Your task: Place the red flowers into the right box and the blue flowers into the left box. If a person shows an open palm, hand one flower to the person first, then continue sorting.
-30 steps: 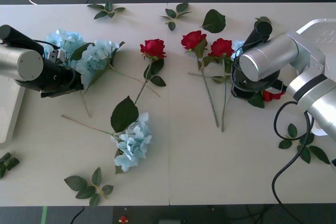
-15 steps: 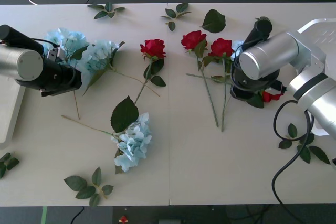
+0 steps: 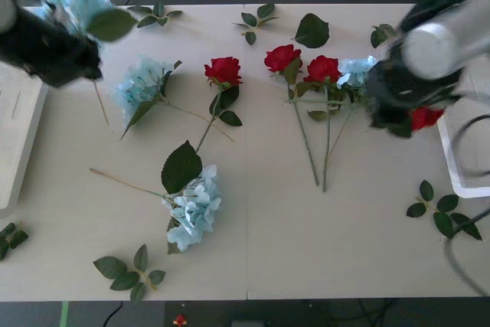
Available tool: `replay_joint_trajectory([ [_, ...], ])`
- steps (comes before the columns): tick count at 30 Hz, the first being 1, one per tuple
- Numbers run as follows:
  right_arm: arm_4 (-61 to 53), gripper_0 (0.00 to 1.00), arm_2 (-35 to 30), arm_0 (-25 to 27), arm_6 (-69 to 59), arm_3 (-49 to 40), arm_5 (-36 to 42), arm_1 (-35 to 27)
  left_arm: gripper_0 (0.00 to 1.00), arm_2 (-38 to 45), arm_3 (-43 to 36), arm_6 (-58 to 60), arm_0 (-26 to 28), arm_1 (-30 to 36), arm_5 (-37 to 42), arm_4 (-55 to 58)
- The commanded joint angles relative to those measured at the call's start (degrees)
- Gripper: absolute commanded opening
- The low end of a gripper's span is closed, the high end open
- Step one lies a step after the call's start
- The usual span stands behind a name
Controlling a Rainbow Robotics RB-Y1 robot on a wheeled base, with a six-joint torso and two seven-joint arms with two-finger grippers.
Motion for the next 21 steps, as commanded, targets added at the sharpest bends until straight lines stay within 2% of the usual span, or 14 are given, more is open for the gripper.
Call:
replay_joint_trajectory([
  [1,-7.3,0.00,-7.5,2.8,16.8,-5.5,1.8,-12.5,0.00,7.4,0.1,-9.7,-3.6,7.5,4.3,-1.1],
  [6,-13.6,0.00,-12.5,7.8,39.3,-5.6,1.8,-22.7,0.00,11.9,3.3,-17.2,-2.4,12.8,6.9,-1.3],
  [8,-14.7,0.00,-14.4,10.2,48.7,-4.8,1.6,-25.7,0.00,15.1,6.0,-20.9,-0.8,14.2,7.7,-1.0],
  [10,-15.1,0.00,-18.1,13.9,62.1,-3.6,1.0,-28.6,0.00,21.9,9.7,-28.1,2.8,15.5,7.7,-1.0],
  [14,-14.9,0.00,-23.1,19.9,82.2,-0.2,-2.5,-30.8,0.00,34.6,15.2,-37.2,8.2,15.7,7.7,-5.0],
  [15,-14.8,0.00,-24.6,21.9,90.4,1.6,-5.0,-30.9,0.00,39.6,16.1,-40.7,11.0,15.7,7.7,-7.1],
  [17,-14.8,0.00,-25.6,23.1,97.9,3.8,-7.4,-30.9,0.00,44.3,16.1,-43.6,14.3,15.6,7.7,-9.2],
  [21,-14.4,0.00,-25.6,23.6,111.0,9.9,-14.1,-29.0,0.00,54.7,13.5,-51.6,25.1,15.4,5.8,-12.5],
])
